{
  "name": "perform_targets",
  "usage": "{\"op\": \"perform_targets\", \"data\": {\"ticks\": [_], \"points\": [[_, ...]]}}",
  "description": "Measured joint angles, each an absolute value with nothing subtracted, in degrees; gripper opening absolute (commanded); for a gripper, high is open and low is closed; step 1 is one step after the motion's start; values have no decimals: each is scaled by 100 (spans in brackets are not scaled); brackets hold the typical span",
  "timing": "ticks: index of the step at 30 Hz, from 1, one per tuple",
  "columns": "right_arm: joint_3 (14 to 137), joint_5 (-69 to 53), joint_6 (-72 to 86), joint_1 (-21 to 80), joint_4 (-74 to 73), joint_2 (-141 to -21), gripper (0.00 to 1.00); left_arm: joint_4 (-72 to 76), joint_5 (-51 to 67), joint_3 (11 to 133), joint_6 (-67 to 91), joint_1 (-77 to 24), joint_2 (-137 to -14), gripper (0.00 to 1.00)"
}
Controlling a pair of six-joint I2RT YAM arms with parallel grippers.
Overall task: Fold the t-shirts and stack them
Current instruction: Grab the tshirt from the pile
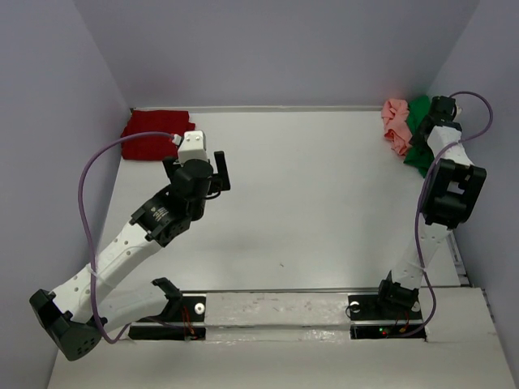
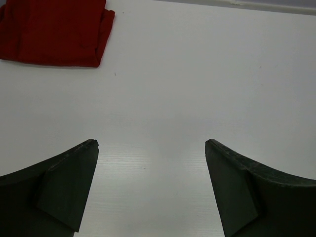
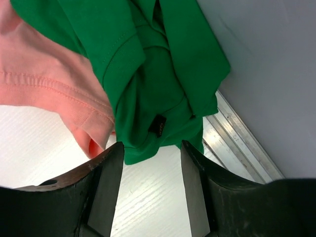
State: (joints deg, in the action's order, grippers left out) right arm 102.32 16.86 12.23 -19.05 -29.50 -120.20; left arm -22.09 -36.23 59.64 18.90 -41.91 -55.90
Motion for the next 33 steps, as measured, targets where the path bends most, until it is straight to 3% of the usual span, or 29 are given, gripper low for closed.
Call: {"op": "perform_targets", "data": {"ticks": [21, 24, 25, 27, 33], "points": [[10141, 1385, 1503, -1949, -2801, -12385, 37, -2209, -3621, 5959, 1890, -4191, -5710, 99], [10141, 1343, 1500, -1970, -2786, -12394, 25, -2209, -3621, 5959, 1890, -4191, -5723, 99], [10141, 1334, 1503, -1979, -2781, -12401, 13, -2209, -3621, 5959, 1890, -4191, -5725, 99], [10141, 1317, 1514, -1990, -2779, -12411, 0, -2209, -3621, 5959, 1890, -4191, -5725, 99], [10141, 1369, 1525, -2003, -2779, -12420, 0, -2202, -3583, 5951, 1892, -4191, -5763, 99]]}}
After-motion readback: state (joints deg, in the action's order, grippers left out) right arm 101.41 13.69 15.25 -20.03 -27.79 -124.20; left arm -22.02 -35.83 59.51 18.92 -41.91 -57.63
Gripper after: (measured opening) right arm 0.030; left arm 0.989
